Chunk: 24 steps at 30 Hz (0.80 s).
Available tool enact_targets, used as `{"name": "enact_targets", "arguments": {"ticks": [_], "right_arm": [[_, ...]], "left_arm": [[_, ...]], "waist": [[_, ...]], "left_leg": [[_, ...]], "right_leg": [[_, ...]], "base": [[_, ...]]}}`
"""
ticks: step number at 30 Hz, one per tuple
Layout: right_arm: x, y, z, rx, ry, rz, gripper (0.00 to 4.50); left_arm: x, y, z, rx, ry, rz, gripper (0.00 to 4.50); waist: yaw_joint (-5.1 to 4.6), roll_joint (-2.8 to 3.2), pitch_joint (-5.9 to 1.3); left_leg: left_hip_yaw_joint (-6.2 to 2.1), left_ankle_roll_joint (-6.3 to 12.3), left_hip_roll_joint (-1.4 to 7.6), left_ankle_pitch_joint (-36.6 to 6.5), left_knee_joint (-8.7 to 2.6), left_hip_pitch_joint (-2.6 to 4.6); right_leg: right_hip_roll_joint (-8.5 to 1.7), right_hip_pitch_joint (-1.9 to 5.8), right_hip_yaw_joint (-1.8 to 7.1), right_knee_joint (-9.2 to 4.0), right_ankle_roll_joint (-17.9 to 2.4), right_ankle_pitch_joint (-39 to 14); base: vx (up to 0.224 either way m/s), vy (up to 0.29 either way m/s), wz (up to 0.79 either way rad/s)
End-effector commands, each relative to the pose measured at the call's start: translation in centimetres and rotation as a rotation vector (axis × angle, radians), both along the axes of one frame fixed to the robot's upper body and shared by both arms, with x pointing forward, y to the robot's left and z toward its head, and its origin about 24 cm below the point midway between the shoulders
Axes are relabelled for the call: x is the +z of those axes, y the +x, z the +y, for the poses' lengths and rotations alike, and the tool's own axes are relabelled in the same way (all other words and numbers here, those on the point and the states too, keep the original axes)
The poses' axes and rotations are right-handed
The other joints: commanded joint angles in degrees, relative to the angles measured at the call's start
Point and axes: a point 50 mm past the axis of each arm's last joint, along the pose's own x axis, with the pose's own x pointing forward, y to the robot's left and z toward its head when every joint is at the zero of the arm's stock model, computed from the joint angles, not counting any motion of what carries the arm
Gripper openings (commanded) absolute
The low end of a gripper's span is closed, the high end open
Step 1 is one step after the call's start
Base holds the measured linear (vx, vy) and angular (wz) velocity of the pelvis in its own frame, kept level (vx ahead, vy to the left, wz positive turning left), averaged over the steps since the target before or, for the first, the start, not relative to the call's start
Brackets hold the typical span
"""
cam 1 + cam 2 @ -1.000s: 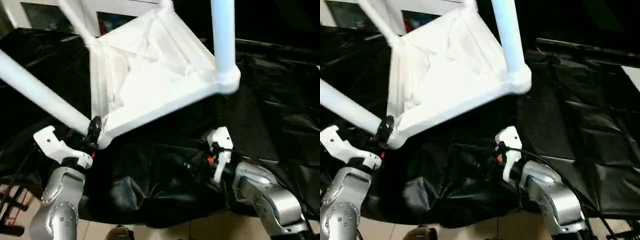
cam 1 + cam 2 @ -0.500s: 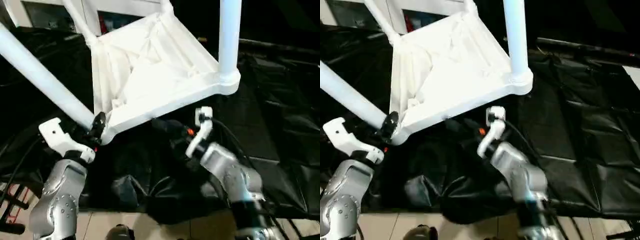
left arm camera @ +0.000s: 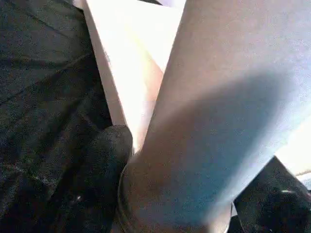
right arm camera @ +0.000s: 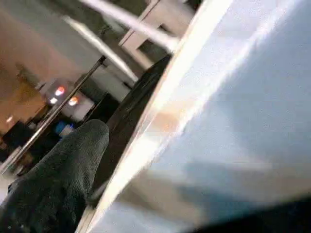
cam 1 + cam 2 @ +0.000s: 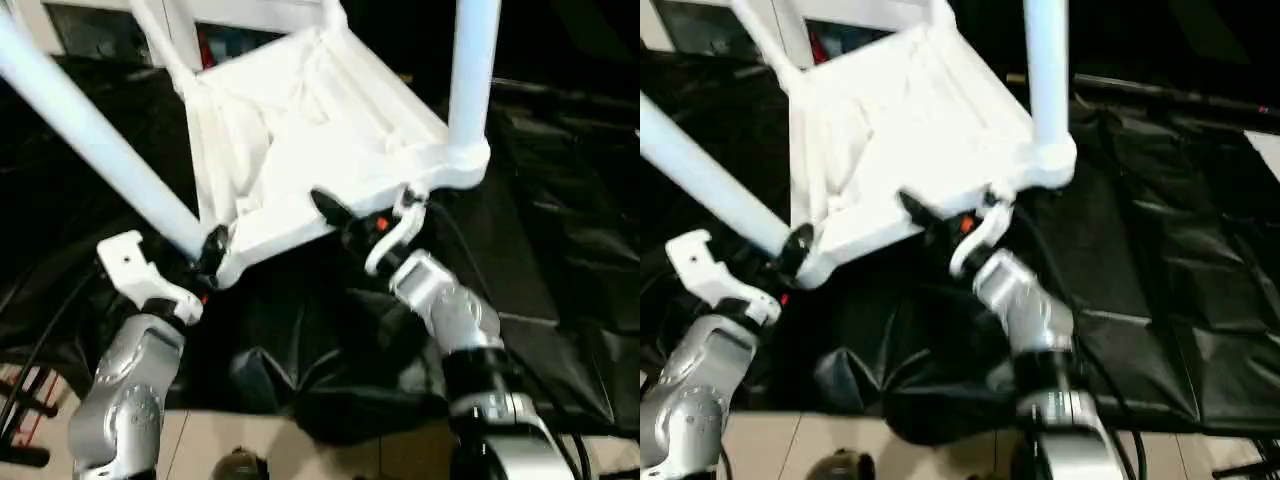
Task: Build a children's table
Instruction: Flip table
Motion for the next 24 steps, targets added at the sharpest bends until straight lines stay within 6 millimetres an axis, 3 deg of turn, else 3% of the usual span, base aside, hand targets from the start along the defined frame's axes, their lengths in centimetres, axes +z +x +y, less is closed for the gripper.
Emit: {"name": "enact_targets", "arguments": {"ticks": [1,6,12,19,24], "right_arm": [[0.0,0.8,-0.5,-0.064,0.03,0.027,4.5],[0.2,1.7,-0.8,-0.123,0.109,0.068,4.5],[0.2,2.0,-1.0,-0.134,0.138,0.076,3.89],[0.1,2.2,-0.9,-0.137,0.143,0.075,3.28],[0.2,2.3,-1.1,-0.149,0.138,0.07,2.89]], "left_arm": [[1.3,0.0,-2.1,-0.137,-0.062,-0.078,2.81],[1.2,-0.2,-2.3,-0.153,-0.056,-0.075,2.81],[1.1,-0.4,-2.4,-0.168,-0.049,-0.071,2.81],[1.0,-0.4,-2.4,-0.176,-0.045,-0.07,2.81],[1.0,-0.4,-2.4,-0.183,-0.032,-0.065,2.81]], "waist": [[-0.28,0.72,-3.92],[-0.36,0.64,-3.89],[-0.3,0.72,-4.03],[-0.49,0.84,-3.89],[-0.55,0.88,-3.93]], "left_leg": [[-1.91,-0.24,4.23,-4.53,-4.29,1.89],[-1.82,-0.53,4.27,-6.41,-4.38,1.92],[-1.8,0.43,4.23,-4.72,-4.18,1.72],[-1.8,-0.15,4.31,-6.4,-4.35,1.78],[-1.79,0.17,4.28,-5.82,-4.29,1.76]], "right_leg": [[-4.57,2.02,3.05,-2.83,-11.75,3.18],[-4.7,1.99,3.13,-2.96,-12.2,1.02],[-4.6,2.08,3.03,-2.73,-12.41,3.13],[-4.63,1.93,3.04,-2.95,-12.57,0.89],[-4.55,1.95,3.05,-2.83,-12.75,2.1]], "base": [[0.0,0.0,0.0],[0.0,0.0,0.0],[0.0,0.0,0.0],[0.0,0.0,0.0],[0.0,0.0,0.0]]}}
